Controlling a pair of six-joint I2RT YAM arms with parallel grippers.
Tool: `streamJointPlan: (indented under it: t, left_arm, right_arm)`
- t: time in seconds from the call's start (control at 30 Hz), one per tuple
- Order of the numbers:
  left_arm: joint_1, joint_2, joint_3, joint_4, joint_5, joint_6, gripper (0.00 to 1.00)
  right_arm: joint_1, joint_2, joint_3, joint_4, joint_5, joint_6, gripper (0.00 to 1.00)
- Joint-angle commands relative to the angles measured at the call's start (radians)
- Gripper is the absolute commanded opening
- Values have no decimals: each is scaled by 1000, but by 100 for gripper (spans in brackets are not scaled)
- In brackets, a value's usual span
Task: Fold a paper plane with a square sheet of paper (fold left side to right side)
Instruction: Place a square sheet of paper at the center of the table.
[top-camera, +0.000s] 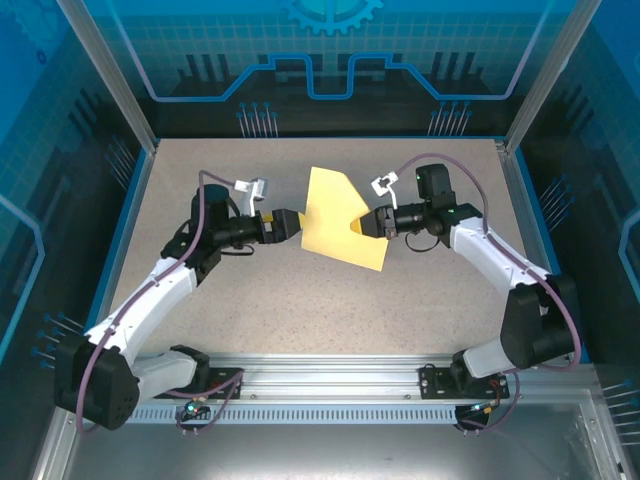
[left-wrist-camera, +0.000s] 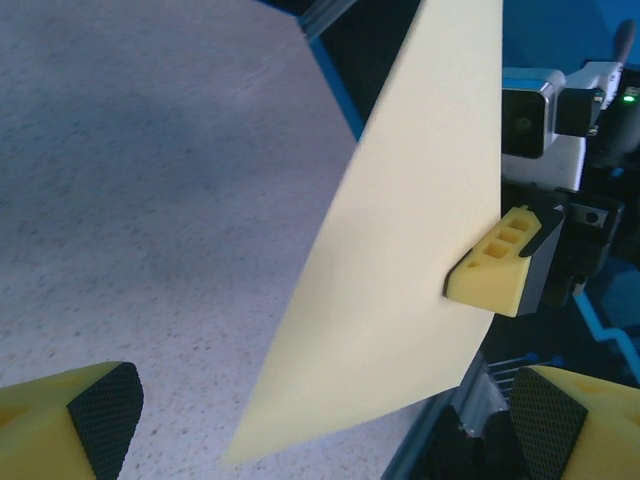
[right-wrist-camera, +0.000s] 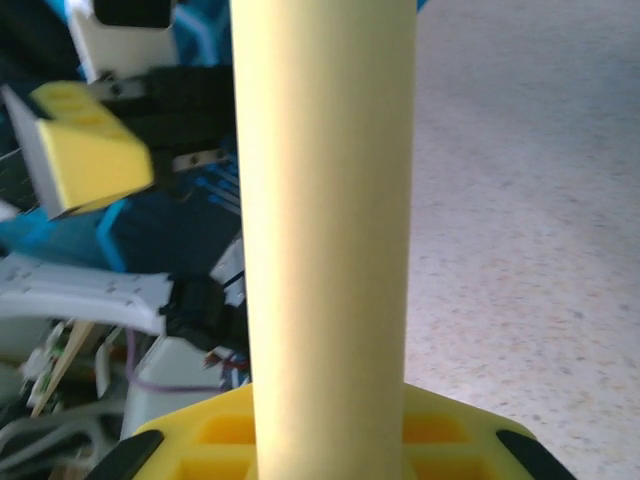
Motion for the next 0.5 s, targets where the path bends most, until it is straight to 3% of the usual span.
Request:
streamJointPlan:
  t: [0.0, 0.27, 0.37, 0.47]
  left_arm:
    - [5, 17, 66, 11, 103, 68, 99]
    - [-24, 73, 71, 103, 232, 49, 94]
    - [-48, 75, 69, 111, 247, 62, 82]
    - [-65, 80, 73, 106, 258, 66, 61]
  right_arm:
    - [-9, -34, 61, -121, -159, -88, 20]
    - [11, -37, 95, -179, -204, -119, 20]
    - [13, -26, 98, -187, -190, -121, 21]
    - [16, -17, 97, -174, -188, -110, 21]
